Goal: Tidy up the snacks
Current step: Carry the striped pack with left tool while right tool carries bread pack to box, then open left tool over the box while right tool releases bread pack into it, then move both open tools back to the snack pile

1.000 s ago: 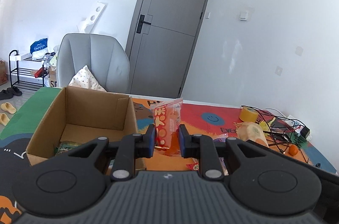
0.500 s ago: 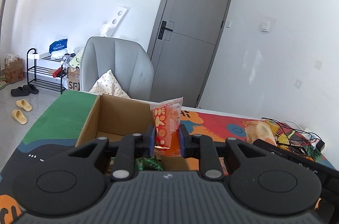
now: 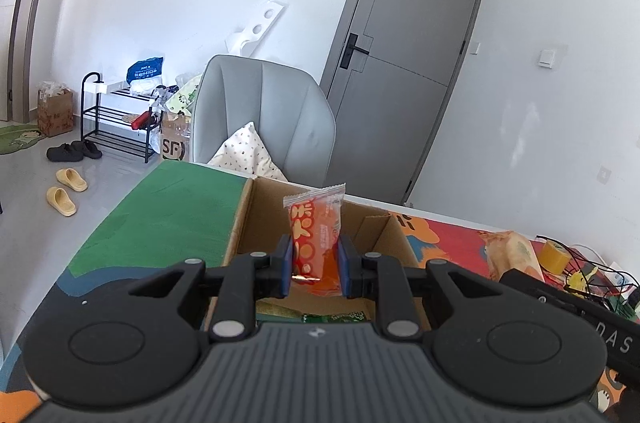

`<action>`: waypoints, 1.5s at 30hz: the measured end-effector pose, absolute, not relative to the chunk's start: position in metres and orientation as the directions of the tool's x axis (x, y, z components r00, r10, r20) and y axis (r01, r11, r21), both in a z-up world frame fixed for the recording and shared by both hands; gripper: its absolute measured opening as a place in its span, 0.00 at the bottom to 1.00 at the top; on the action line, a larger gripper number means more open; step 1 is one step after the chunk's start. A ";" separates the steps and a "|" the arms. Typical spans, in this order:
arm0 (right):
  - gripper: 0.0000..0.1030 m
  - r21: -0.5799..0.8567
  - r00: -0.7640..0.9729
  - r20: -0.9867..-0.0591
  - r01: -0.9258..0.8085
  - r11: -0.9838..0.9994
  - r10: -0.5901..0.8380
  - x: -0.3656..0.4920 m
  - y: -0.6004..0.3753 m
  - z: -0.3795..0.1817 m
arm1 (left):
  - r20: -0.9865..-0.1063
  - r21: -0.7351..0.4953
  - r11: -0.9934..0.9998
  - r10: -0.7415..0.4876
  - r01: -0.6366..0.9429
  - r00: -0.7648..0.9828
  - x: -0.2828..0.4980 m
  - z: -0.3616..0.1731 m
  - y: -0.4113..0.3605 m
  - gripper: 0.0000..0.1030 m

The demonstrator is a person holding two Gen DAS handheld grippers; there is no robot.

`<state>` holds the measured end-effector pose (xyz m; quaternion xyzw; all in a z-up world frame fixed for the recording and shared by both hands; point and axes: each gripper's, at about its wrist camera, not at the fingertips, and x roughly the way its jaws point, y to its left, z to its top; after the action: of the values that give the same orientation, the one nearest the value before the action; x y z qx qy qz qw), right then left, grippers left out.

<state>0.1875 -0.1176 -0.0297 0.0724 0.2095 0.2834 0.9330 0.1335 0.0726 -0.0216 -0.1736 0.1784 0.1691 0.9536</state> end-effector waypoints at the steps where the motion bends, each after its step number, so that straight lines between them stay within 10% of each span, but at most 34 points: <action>1: 0.35 0.253 0.749 -0.351 -0.502 0.827 0.562 0.189 -0.114 -0.030 | -0.401 -0.273 0.881 0.261 -0.387 0.878 0.136 -0.022 0.075 0.21; 27: 0.35 0.291 0.664 -0.371 -0.581 0.760 0.649 0.212 -0.045 -0.027 | -0.411 -0.326 0.829 0.309 -0.454 0.858 0.122 -0.017 0.119 0.41; 32: 0.67 0.315 0.645 -0.376 -0.586 0.747 0.665 0.211 -0.040 -0.027 | -0.421 -0.324 0.812 0.336 -0.486 0.842 0.117 -0.017 0.125 0.59; 45: 0.77 0.331 0.690 -0.415 -0.493 0.805 0.593 0.195 -0.076 -0.029 | -0.424 -0.326 0.793 0.364 -0.515 0.829 0.110 -0.013 0.120 0.86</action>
<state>0.1950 -0.0762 -0.0287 0.0968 0.2585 0.2971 0.9141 0.1096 0.1197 -0.0133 -0.2186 0.1725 0.2360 0.9310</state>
